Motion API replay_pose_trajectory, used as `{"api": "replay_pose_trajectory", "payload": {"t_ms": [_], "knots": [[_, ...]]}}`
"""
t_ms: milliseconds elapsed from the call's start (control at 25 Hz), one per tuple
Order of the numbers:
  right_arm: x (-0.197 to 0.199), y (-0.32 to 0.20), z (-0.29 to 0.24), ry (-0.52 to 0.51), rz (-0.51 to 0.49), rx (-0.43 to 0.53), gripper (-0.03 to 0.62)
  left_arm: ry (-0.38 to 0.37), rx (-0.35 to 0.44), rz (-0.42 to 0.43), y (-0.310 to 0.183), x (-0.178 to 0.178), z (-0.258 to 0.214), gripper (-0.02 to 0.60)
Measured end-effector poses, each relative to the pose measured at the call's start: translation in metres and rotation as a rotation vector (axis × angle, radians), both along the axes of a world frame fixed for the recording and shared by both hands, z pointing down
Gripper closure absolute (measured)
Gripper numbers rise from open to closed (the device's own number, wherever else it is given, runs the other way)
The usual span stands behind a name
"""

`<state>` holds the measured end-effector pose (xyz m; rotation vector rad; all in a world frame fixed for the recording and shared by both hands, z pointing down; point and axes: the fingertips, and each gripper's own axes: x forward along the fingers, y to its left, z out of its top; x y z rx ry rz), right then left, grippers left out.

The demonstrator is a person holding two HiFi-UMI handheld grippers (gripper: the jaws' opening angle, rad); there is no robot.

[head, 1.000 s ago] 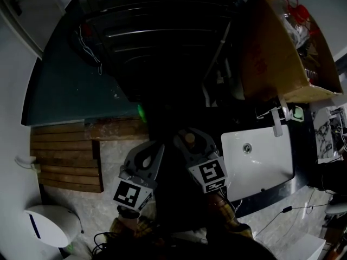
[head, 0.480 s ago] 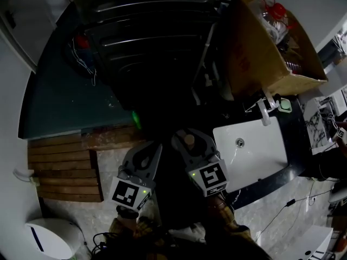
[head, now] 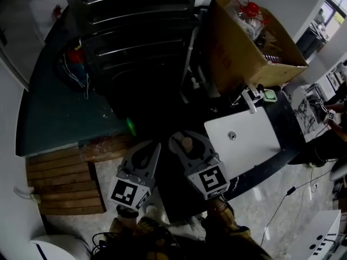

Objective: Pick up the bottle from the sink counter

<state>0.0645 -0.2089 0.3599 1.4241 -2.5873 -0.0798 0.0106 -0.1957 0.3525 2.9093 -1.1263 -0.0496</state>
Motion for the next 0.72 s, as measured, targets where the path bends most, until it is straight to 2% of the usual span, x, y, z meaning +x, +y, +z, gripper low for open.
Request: {"api": "replay_pose_trajectory", "payload": {"t_ms": [720], "knots": [[-0.042,0.113,-0.053,-0.039,0.043,0.083,0.473,0.038,0.12,0.096,0.092,-0.042,-0.057,0.557]]}}
